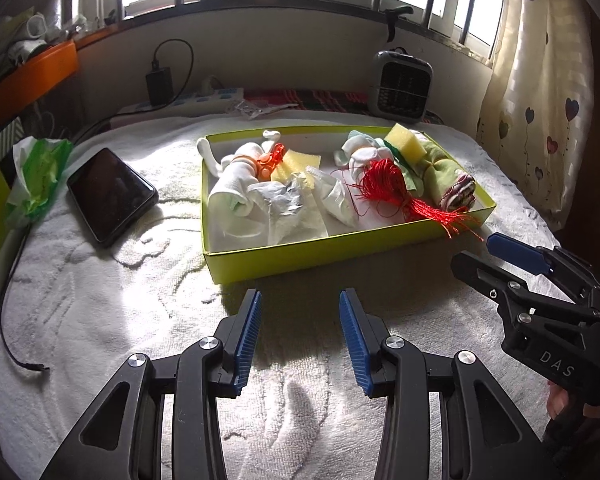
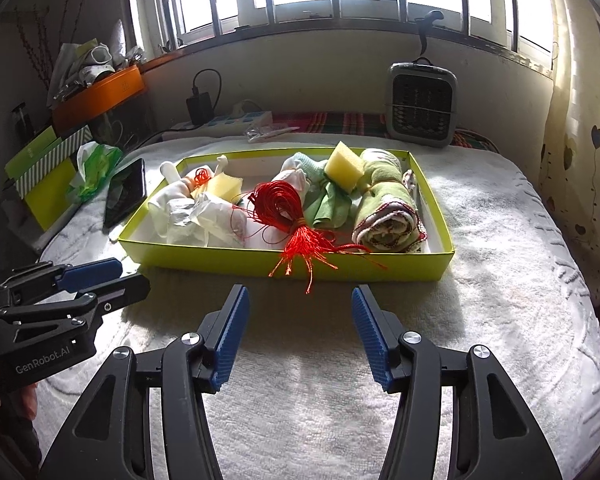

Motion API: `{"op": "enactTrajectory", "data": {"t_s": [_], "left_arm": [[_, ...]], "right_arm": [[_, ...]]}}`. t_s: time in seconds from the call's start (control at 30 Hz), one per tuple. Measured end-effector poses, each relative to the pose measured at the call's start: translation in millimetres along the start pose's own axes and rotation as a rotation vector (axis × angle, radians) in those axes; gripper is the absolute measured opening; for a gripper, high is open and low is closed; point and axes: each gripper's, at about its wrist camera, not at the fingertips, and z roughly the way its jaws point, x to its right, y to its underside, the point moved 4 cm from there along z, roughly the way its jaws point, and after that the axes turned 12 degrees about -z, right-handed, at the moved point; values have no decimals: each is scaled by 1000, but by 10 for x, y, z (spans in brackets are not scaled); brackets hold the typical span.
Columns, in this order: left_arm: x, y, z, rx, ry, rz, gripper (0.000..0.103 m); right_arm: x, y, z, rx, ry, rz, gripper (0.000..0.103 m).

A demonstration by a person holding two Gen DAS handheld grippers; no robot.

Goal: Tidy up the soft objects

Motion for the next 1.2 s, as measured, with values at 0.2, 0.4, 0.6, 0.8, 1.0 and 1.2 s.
{"op": "enactTrajectory", "data": {"t_s": [0.2,0.4,0.6,0.8,1.0,1.2], "left_arm": [[-35,166,53,-31,-12,-12,39],[-72,274,88,-54,-32,-18,39],[-69,323,75,-43,-51,-9,39],[-34,383,59,-24,-75,3,41],[-5,422,50,-3,-106,-1,41],[3,420,50,7,-120,-15,41]], "right_arm": [[-16,124,47,-60,26,-6,59],[-29,208,77,-101,37,-17,59],[-36,278,89,-134,65,-26,59],[-8,366,93,-163,77,-21,60],[17,382,85,-171,93,-11,66],[60,396,91,-178,93,10,71]]}}
